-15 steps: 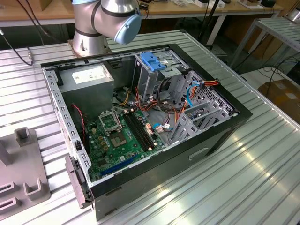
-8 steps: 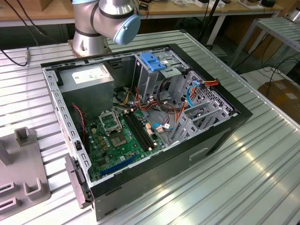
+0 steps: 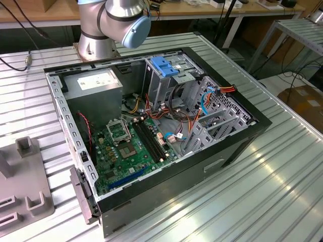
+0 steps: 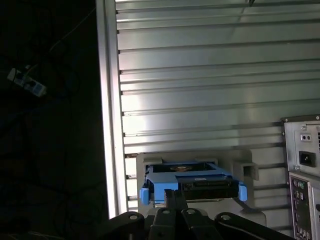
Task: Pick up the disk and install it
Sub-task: 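Reach for the disk, then pick up the disk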
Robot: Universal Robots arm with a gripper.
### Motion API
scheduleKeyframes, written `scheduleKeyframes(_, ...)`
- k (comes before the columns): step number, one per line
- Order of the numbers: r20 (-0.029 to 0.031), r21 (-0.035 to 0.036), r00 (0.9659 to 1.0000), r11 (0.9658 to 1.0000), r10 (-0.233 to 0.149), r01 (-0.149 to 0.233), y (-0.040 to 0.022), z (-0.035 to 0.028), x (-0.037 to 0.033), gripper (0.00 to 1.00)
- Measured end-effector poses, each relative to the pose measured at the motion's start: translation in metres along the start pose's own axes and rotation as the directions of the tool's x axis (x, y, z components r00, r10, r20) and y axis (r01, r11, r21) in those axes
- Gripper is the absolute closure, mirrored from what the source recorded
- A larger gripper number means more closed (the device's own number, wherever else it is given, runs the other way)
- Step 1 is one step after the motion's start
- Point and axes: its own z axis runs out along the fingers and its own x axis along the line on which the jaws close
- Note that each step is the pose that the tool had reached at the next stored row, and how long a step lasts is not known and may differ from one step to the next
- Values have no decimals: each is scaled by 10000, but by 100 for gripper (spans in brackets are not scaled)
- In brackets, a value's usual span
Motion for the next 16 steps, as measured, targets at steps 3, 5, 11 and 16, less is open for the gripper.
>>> scheduleKeyframes(3,1,0,10000,10000,1,-1,0,0,4,90)
scheduleKeyframes(5,1,0,10000,10000,1,-1,0,0,5,90)
scheduleKeyframes(11,1,0,10000,10000,1,-1,0,0,9,90)
scheduleKeyframes(16,-5,-5,9998,9998,-202,202,0,0,11,90)
